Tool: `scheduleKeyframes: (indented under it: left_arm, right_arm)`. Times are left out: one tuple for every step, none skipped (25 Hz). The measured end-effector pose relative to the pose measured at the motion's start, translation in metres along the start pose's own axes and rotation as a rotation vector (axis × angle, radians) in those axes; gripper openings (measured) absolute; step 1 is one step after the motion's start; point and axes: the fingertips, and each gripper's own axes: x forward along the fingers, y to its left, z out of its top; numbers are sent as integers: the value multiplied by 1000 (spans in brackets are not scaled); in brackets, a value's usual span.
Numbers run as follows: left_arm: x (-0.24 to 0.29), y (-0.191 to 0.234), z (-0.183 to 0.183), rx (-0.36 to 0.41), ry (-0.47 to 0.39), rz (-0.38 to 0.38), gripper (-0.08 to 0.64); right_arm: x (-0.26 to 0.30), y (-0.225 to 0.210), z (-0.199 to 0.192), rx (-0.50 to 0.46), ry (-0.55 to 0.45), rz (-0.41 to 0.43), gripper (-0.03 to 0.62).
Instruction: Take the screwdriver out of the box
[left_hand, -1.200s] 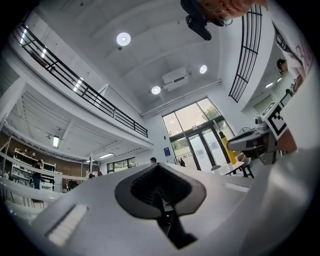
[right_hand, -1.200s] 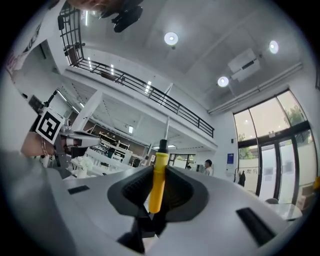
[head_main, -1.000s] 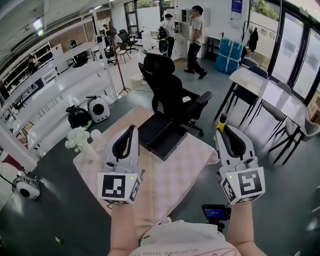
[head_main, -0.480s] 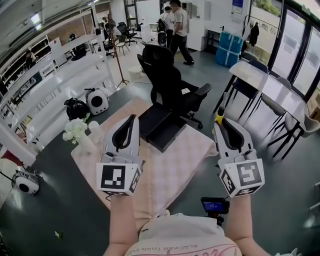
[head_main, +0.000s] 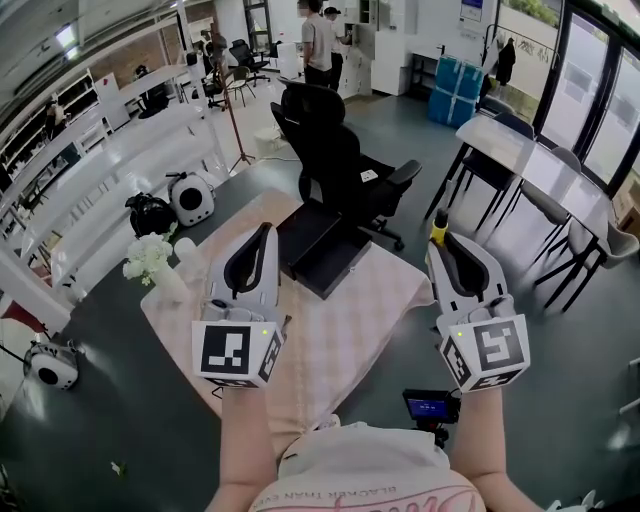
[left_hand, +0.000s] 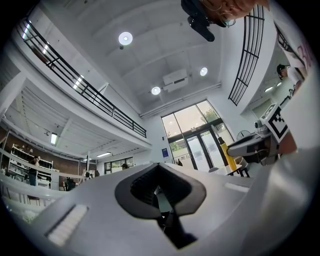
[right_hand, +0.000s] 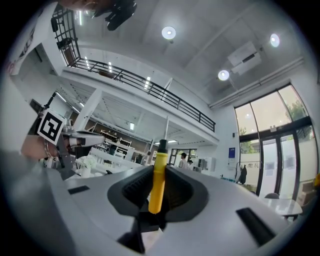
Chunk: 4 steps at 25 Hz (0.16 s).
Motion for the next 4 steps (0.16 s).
scheduleKeyframes:
  left_arm:
    - [0, 0, 0, -1, -1, 1, 9]
    - [0, 0, -1, -1, -1, 0, 9]
    - [0, 0, -1, -1, -2, -1, 9]
    - [1, 0, -1, -1, -3, -3, 9]
  right_arm:
    - [0, 0, -1, -1, 0, -1, 81]
    - [0, 0, -1, -1, 0, -2, 81]
    - [0, 0, -1, -2, 0, -3, 81]
    - [0, 0, -1, -2, 0, -4, 81]
